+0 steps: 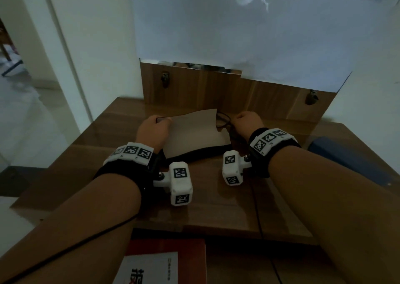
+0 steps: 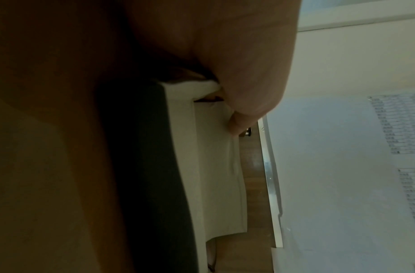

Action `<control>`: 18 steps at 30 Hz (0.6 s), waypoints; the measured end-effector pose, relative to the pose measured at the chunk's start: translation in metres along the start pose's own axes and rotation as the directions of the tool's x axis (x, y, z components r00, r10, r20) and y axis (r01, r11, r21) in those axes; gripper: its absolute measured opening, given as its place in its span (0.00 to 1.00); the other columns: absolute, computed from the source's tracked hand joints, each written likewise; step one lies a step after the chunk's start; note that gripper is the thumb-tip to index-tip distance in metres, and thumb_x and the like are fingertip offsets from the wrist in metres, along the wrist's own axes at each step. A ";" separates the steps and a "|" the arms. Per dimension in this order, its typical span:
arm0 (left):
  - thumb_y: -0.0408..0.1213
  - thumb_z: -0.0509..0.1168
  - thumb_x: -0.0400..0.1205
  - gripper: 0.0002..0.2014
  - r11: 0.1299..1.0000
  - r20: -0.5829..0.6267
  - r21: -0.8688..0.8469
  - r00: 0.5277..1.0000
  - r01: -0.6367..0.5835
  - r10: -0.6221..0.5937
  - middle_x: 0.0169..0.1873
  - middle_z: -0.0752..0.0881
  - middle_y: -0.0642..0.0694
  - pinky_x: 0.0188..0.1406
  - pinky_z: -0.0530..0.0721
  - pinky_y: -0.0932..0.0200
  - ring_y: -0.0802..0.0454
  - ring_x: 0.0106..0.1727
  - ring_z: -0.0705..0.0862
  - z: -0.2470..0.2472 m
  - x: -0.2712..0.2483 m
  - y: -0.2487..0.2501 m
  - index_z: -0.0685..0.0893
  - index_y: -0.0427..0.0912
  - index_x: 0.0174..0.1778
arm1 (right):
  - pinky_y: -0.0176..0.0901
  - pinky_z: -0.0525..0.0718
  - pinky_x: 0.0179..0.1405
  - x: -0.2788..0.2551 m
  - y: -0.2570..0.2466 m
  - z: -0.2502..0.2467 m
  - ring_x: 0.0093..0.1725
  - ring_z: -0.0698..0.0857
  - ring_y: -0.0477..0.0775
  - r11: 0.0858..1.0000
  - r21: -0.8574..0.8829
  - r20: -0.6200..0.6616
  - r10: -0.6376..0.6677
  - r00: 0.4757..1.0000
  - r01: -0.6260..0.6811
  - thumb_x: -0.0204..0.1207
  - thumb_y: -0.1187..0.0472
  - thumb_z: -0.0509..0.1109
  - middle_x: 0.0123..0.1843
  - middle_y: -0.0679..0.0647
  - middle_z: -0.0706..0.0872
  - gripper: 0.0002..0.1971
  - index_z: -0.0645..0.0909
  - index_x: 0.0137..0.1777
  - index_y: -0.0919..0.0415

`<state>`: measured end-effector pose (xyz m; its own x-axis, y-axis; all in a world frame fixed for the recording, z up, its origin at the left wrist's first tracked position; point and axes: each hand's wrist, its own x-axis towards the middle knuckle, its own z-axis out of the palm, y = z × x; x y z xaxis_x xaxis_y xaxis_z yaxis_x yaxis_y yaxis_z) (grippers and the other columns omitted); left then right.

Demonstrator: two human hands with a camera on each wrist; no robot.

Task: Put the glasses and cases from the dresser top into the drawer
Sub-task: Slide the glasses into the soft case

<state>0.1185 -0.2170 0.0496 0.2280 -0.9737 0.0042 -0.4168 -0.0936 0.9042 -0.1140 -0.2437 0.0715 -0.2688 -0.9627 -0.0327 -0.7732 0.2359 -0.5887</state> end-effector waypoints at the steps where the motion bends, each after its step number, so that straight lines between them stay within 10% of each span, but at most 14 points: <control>1: 0.46 0.58 0.84 0.17 1.000 0.006 -0.004 1.000 -0.001 0.001 0.56 0.81 0.42 0.56 0.72 0.53 0.43 0.57 0.78 0.000 0.000 0.001 0.81 0.39 0.62 | 0.46 0.80 0.54 -0.004 -0.001 -0.001 0.56 0.84 0.61 1.000 -0.009 0.008 0.014 1.000 -0.014 0.83 0.63 0.58 0.43 0.62 0.81 0.13 0.82 0.43 0.67; 5: 0.47 0.58 0.84 0.18 1.000 0.022 -0.004 1.000 0.017 -0.017 0.61 0.82 0.39 0.61 0.73 0.50 0.41 0.61 0.78 -0.002 -0.002 0.002 0.81 0.39 0.62 | 0.45 0.80 0.55 -0.010 0.003 -0.003 0.51 0.82 0.57 0.990 -0.136 0.038 -0.021 0.999 0.026 0.84 0.62 0.56 0.33 0.55 0.72 0.18 0.67 0.30 0.61; 11: 0.48 0.54 0.86 0.22 0.997 0.054 0.026 0.996 0.066 -0.068 0.69 0.78 0.37 0.66 0.71 0.51 0.38 0.69 0.75 -0.008 -0.008 0.010 0.77 0.37 0.69 | 0.51 0.83 0.59 -0.005 0.009 -0.014 0.49 0.83 0.57 0.983 0.180 -0.077 -0.018 0.997 0.032 0.83 0.60 0.62 0.41 0.54 0.84 0.13 0.84 0.58 0.66; 15: 0.39 0.46 0.90 0.22 0.994 0.097 -0.039 0.991 0.100 -0.096 0.77 0.69 0.33 0.74 0.65 0.51 0.36 0.77 0.68 -0.012 -0.009 0.012 0.68 0.38 0.79 | 0.32 0.81 0.34 -0.013 0.000 -0.026 0.43 0.82 0.47 0.941 0.268 -0.102 -0.184 0.978 0.205 0.83 0.58 0.63 0.49 0.54 0.84 0.11 0.83 0.58 0.61; 18: 0.45 0.50 0.89 0.22 0.996 0.143 0.067 0.987 0.065 -0.074 0.75 0.73 0.37 0.73 0.68 0.50 0.38 0.75 0.72 -0.016 -0.012 0.018 0.73 0.38 0.75 | 0.33 0.79 0.41 -0.021 -0.007 -0.033 0.43 0.81 0.44 0.896 0.277 -0.175 -0.309 0.935 0.348 0.82 0.58 0.65 0.47 0.51 0.85 0.08 0.84 0.53 0.59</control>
<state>0.1222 -0.2032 0.0725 0.1303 -0.9837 -0.1238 -0.4591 -0.1705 0.8719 -0.1218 -0.2203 0.1032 -0.1128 -0.9495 0.2928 -0.6269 -0.1606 -0.7624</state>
